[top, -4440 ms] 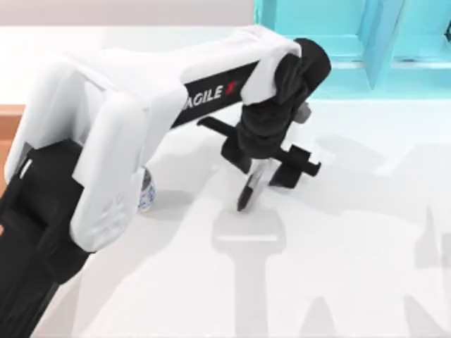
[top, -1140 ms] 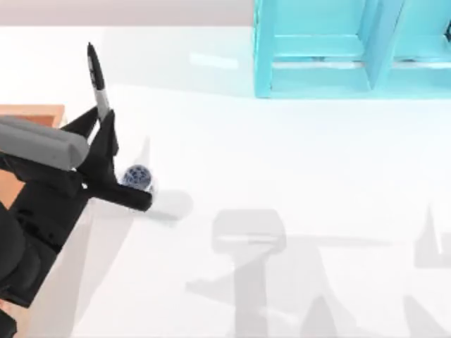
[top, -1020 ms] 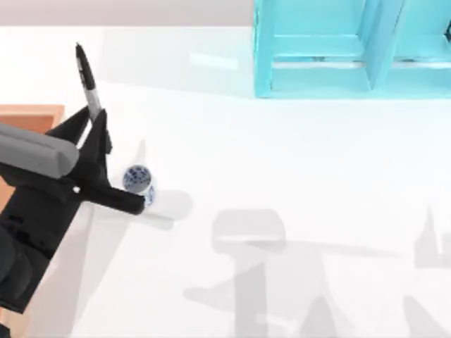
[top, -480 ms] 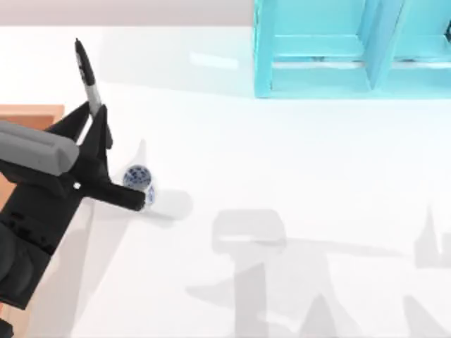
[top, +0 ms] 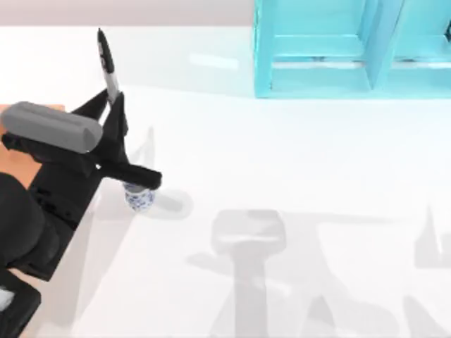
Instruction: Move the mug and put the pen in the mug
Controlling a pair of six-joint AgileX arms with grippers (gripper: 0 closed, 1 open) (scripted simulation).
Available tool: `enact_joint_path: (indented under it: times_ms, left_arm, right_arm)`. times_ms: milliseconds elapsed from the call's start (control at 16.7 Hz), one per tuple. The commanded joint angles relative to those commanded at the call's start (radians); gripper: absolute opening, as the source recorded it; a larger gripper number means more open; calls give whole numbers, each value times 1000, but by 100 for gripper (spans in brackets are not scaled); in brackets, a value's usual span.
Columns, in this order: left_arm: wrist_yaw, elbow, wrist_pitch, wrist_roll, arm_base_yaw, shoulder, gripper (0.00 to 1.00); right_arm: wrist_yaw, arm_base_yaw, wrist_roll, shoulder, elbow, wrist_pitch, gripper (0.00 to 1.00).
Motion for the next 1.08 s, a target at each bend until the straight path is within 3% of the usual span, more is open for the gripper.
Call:
enact_joint_path:
  times_ms: [240,1020,1080]
  left_arm:
    - [3,4,6,-2,3,9,0]
    - [3,4,6,-2,3,9,98]
    - [3,4,6,-2,3,9,100]
  right_arm:
    - [0,0,0,0,0,0,100]
    - [0,0,0,0,0,0,100]
    - [0,0,0,0,0,0,100]
